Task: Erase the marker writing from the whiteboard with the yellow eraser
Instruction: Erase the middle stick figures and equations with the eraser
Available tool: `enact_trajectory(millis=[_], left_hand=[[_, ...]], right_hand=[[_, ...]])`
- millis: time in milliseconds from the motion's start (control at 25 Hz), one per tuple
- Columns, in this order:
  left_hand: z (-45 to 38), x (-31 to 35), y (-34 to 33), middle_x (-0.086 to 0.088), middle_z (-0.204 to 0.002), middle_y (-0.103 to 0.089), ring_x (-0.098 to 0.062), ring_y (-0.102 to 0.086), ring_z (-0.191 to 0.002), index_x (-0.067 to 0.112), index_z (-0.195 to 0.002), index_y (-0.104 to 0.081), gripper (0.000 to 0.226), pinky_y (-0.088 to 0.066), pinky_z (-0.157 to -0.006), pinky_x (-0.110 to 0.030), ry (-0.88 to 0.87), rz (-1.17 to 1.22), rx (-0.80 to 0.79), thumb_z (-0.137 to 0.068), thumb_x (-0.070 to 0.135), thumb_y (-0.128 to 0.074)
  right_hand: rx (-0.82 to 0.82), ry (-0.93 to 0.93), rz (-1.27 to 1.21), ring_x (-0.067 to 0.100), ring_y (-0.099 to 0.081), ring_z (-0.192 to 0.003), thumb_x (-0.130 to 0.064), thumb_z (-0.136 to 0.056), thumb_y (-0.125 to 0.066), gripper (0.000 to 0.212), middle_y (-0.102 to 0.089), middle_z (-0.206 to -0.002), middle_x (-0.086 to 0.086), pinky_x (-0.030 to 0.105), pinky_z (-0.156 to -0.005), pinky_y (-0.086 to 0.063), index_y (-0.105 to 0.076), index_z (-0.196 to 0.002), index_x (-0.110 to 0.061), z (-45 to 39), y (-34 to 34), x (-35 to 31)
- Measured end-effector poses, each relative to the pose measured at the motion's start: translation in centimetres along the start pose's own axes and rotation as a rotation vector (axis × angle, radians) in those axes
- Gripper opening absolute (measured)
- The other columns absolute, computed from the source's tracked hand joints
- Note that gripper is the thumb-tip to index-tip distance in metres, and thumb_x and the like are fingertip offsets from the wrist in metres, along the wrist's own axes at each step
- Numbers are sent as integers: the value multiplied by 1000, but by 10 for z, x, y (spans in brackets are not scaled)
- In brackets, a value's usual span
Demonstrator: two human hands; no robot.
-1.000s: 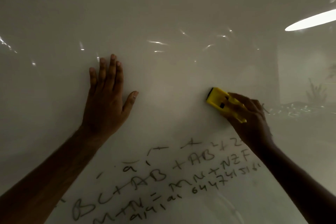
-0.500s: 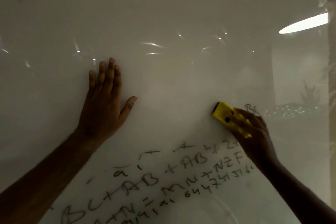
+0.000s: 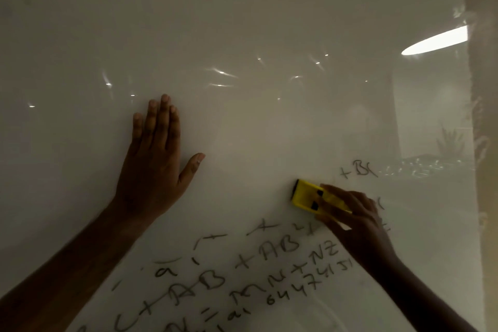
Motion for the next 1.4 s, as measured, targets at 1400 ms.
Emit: enact_trajectory(millis=[1400], left_hand=[[-10, 41, -10, -26, -180, -6, -46, -7, -167, -7, -170, -14, 94, -3, -137, -57, -33, 31, -18, -109, 62, -33]], right_hand=[[227, -551, -121, 35, -61, -125, -23, -98, -72, 48, -59, -149, 13, 56, -99, -57, -61, -145, -21, -17, 58, 117]])
Point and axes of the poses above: each hand's wrist, its own z-axis away from the middle knuckle, its own y-axis out of the back of the hand, x = y × z, the point moved 5 cm from there along -z, towards the middle knuckle
